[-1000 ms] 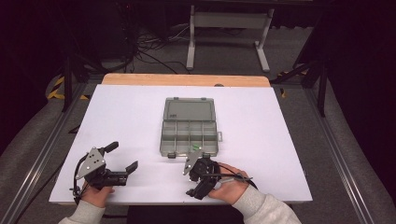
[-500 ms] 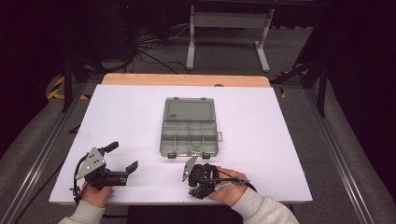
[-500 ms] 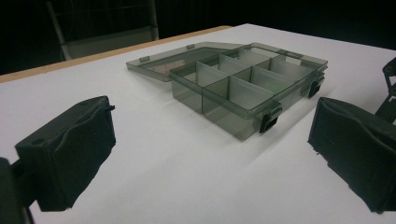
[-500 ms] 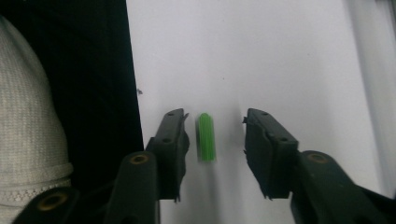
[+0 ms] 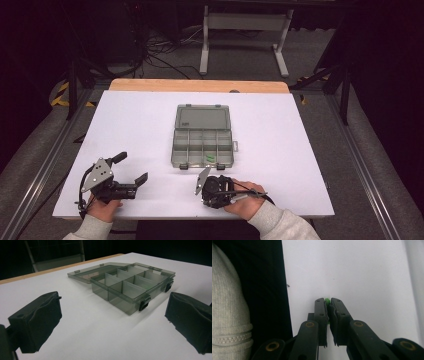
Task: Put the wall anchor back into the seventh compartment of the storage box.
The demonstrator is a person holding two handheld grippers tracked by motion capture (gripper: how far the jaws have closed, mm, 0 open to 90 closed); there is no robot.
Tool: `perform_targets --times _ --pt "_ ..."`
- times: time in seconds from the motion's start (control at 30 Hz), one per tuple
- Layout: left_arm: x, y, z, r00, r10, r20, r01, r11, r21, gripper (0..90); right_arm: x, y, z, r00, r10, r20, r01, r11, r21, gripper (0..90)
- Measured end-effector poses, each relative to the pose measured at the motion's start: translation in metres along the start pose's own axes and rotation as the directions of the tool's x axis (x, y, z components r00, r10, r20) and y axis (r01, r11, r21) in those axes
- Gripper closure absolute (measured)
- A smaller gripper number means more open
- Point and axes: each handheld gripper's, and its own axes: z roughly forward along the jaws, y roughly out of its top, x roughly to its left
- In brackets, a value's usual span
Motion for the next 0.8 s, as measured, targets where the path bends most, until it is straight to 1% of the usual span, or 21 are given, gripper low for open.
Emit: perform_targets --times 0.13,0.23,0.27,0.37,0.43,0.53,0.57,0.6,0.67,0.8 --pt "0.001 0.000 0.000 1.0000 -0.001 0.001 0.001 1.0000 0.001 1.0 -0.001 0.000 -0.003 1.0000 -0.002 0.004 0.002 1.000 -0.009 83.4" --pt "0.000 0.000 0.000 1.0000 -0.003 -0.002 0.003 1.0000 -0.007 1.0 -0.002 0.002 -0.010 1.0000 0.000 0.010 0.000 0.999 -0.033 83.4" --pt "0.000 0.000 0.000 1.0000 -0.001 0.001 0.001 1.0000 0.001 1.0 -0.003 0.002 -0.012 0.9999 -0.004 0.012 0.005 0.999 -0.038 83.4" --pt "0.000 0.000 0.000 1.0000 -0.001 0.001 0.001 1.0000 0.000 1.0 -0.006 0.003 -0.020 0.9997 -0.007 0.023 0.008 0.998 -0.054 83.4" --pt "0.000 0.000 0.000 1.0000 -0.001 0.001 0.001 1.0000 0.000 1.0 -0.007 0.003 -0.026 0.9996 0.007 0.026 -0.005 0.998 -0.063 83.4" --pt "0.000 0.000 0.000 1.0000 -0.002 0.001 0.002 1.0000 0.000 1.0 -0.011 0.004 -0.031 0.9995 0.006 0.031 -0.004 0.997 -0.079 83.4" --pt "0.000 -0.001 0.001 1.0000 -0.003 -0.002 0.003 1.0000 -0.007 1.0 -0.012 0.004 -0.034 0.9994 0.015 0.032 -0.012 0.997 -0.080 83.4" --pt "0.000 0.000 0.000 1.0000 -0.003 -0.002 0.003 1.0000 0.000 1.0 -0.013 0.005 -0.035 0.9994 0.013 0.033 -0.010 0.996 -0.085 83.4" --pt "0.000 -0.001 0.000 1.0000 -0.004 -0.003 0.004 1.0000 0.000 1.0 -0.018 0.006 -0.040 0.9992 0.016 0.036 -0.012 0.995 -0.100 83.4" --pt "0.001 -0.001 0.000 1.0000 -0.003 -0.002 0.003 1.0000 0.002 1.0 -0.026 0.008 -0.048 0.9982 0.040 0.045 -0.034 0.992 -0.123 83.4"
